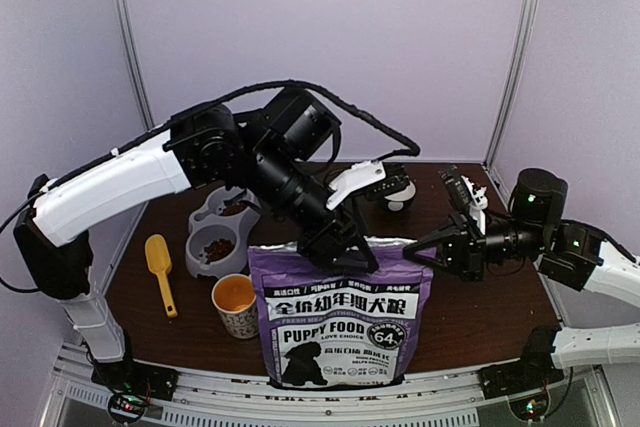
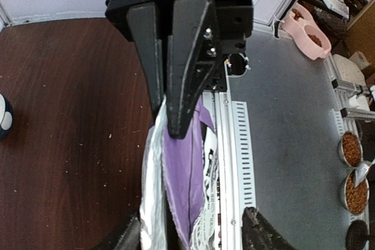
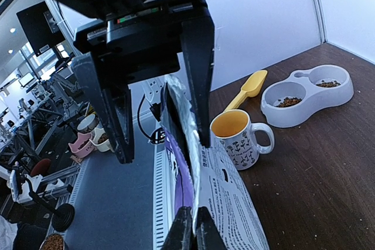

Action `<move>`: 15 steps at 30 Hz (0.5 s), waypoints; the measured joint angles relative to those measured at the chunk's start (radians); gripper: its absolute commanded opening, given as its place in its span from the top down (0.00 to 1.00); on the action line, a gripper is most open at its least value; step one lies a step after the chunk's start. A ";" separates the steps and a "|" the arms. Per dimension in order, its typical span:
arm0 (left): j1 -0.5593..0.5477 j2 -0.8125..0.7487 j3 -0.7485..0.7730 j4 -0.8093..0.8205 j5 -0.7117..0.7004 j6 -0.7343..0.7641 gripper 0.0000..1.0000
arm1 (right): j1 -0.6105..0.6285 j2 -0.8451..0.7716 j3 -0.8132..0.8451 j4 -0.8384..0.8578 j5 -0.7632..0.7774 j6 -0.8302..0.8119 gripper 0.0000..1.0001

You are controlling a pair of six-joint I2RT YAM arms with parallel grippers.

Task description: Serve the pet food

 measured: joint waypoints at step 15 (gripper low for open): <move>-0.011 0.075 0.069 -0.077 -0.014 0.029 1.00 | 0.002 -0.002 0.013 -0.025 0.004 -0.026 1.00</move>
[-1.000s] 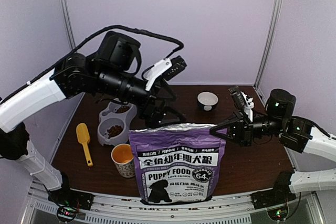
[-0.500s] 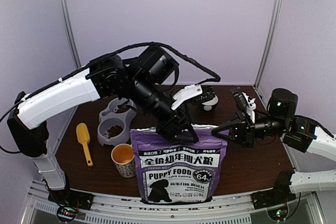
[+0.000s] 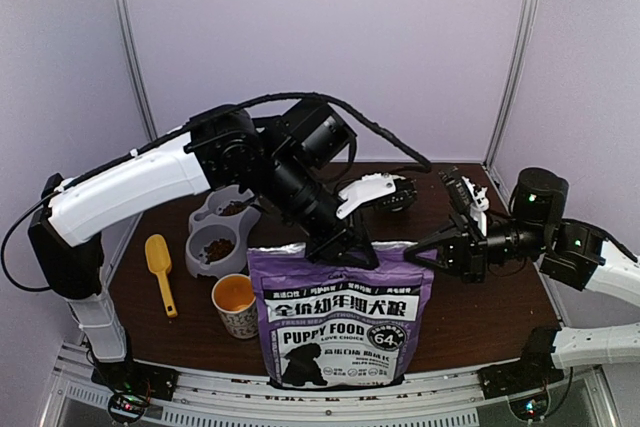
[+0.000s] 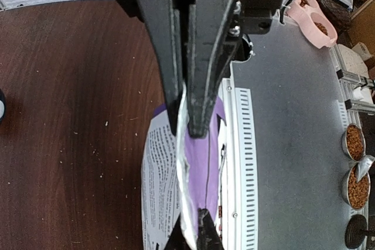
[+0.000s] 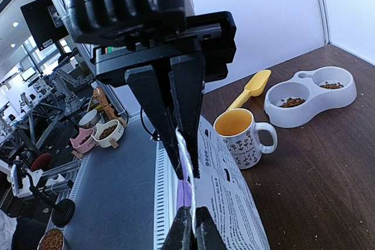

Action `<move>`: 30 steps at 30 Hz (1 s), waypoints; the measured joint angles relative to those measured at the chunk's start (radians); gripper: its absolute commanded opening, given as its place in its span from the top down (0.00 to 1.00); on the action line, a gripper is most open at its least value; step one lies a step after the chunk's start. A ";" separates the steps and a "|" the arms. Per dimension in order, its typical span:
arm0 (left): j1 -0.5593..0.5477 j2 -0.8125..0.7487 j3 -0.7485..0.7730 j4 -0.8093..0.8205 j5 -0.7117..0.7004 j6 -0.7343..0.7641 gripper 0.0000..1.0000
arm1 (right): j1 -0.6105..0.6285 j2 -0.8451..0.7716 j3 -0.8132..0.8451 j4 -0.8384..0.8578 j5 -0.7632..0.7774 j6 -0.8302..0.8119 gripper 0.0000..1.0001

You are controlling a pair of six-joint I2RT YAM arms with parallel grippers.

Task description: Serve the pet food

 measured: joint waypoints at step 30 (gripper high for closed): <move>-0.006 -0.125 -0.127 0.065 -0.207 -0.074 0.89 | 0.002 0.066 -0.138 0.219 0.090 0.159 1.00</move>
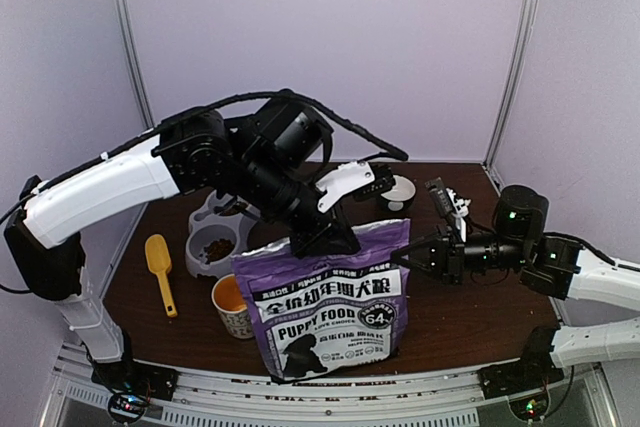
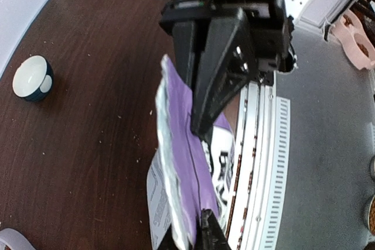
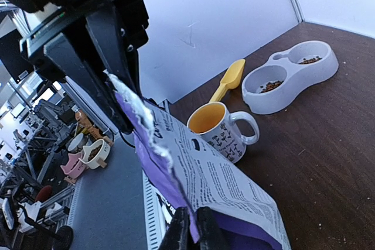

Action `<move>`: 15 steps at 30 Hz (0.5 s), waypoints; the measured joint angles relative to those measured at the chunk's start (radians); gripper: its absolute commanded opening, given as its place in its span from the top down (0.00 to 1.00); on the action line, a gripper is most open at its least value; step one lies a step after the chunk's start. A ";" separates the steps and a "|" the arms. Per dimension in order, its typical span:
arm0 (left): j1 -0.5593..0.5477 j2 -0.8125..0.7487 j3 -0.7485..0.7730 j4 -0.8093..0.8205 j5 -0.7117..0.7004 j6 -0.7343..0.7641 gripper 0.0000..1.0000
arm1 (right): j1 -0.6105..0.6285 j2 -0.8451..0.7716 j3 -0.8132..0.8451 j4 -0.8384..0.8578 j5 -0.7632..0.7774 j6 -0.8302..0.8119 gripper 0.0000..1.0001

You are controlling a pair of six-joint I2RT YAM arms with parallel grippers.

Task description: Serve the pet food

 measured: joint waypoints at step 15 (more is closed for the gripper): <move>0.000 0.200 0.217 0.123 0.026 -0.075 0.61 | 0.002 -0.064 -0.048 0.001 -0.013 0.006 1.00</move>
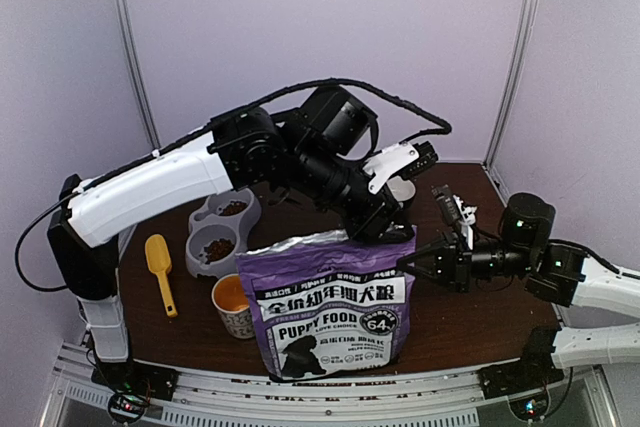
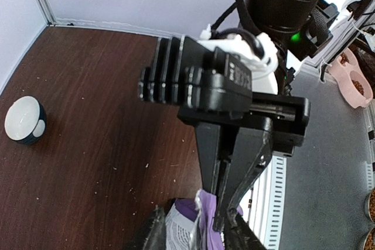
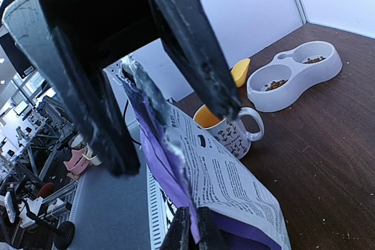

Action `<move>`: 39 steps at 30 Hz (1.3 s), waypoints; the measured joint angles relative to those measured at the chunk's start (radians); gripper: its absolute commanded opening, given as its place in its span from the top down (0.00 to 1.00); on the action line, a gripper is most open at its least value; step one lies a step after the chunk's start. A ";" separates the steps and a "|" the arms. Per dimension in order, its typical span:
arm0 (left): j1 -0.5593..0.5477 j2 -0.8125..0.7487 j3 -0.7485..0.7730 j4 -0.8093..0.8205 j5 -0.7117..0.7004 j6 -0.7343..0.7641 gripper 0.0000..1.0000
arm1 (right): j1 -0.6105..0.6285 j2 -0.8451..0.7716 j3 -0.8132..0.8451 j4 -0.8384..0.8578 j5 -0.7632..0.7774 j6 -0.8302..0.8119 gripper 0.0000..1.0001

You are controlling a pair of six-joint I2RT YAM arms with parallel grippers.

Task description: Serve the pet food

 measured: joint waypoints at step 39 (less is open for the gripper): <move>-0.002 0.079 0.098 -0.118 0.067 -0.015 1.00 | 0.006 -0.071 -0.008 -0.071 0.060 -0.038 1.00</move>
